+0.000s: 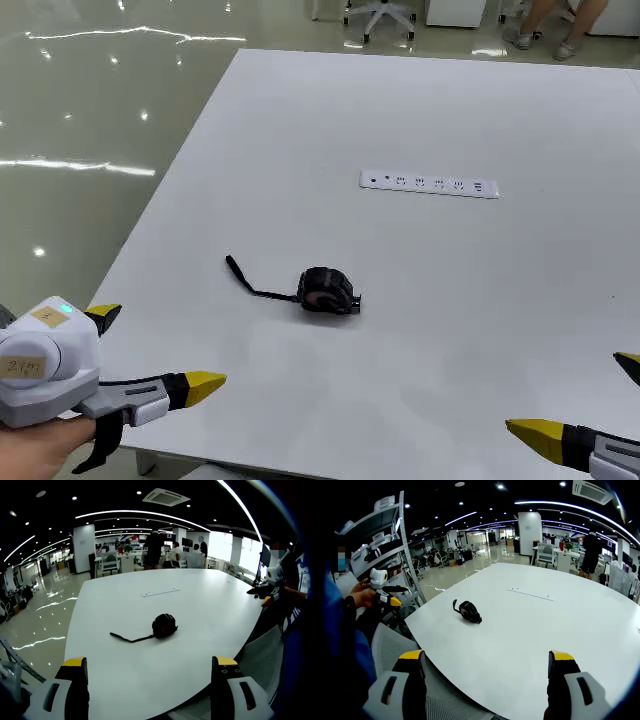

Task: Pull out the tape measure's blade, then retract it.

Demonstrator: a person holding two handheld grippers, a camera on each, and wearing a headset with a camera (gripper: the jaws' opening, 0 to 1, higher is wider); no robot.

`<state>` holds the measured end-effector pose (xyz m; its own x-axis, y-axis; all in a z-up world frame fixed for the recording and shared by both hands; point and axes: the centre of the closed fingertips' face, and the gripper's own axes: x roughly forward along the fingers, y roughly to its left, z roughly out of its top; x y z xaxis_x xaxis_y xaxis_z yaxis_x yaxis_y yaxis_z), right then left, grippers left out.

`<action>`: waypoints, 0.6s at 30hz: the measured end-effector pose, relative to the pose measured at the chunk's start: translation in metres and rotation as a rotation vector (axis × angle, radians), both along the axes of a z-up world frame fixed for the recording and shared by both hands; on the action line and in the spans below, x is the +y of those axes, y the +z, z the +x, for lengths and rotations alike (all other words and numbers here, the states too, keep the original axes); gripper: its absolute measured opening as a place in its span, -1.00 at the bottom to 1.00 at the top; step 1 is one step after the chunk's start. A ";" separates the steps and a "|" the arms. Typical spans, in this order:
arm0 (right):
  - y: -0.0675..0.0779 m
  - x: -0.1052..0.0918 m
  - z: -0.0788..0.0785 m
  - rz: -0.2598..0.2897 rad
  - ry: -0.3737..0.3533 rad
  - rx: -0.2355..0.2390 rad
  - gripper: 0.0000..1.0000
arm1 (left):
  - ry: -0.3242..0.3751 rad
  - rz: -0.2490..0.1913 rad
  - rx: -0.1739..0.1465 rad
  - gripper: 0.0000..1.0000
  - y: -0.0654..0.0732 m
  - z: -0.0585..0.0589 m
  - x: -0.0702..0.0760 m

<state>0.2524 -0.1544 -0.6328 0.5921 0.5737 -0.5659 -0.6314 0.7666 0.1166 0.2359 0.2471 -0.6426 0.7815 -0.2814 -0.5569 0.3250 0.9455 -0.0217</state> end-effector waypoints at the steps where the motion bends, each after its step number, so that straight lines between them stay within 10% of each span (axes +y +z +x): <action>1: 0.000 0.000 -0.001 0.002 -0.001 0.002 0.98 | -0.001 0.003 0.002 1.00 0.000 0.000 0.000; 18: 0.000 -0.008 -0.005 -0.006 -0.005 0.009 0.96 | -0.010 -0.004 0.013 1.00 -0.002 0.002 -0.004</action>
